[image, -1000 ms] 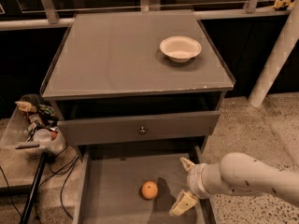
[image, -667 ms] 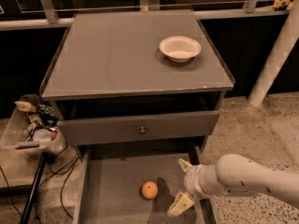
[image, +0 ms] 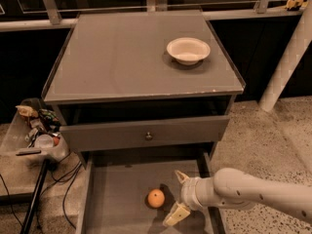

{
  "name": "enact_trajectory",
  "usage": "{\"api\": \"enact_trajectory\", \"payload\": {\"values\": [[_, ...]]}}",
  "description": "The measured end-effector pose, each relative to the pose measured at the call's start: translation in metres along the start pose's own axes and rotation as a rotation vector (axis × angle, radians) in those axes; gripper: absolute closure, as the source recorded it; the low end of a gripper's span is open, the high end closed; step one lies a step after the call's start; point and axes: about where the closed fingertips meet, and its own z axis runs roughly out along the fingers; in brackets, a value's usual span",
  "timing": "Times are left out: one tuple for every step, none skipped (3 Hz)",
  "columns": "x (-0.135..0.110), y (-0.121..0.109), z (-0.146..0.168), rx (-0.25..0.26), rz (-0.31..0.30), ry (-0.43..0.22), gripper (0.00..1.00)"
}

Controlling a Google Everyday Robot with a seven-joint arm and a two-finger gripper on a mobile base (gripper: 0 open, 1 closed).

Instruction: Pick orange from middle drawer and place on counter

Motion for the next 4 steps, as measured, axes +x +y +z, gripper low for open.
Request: {"api": "enact_trajectory", "payload": {"values": [[0.005, 0.001, 0.027, -0.019, 0.017, -0.066, 0.00], [0.010, -0.002, 0.048, -0.020, 0.027, -0.113, 0.00], [0.019, -0.001, 0.071, -0.037, 0.041, -0.122, 0.00], [0.026, -0.002, 0.094, -0.053, 0.064, -0.126, 0.00]]}}
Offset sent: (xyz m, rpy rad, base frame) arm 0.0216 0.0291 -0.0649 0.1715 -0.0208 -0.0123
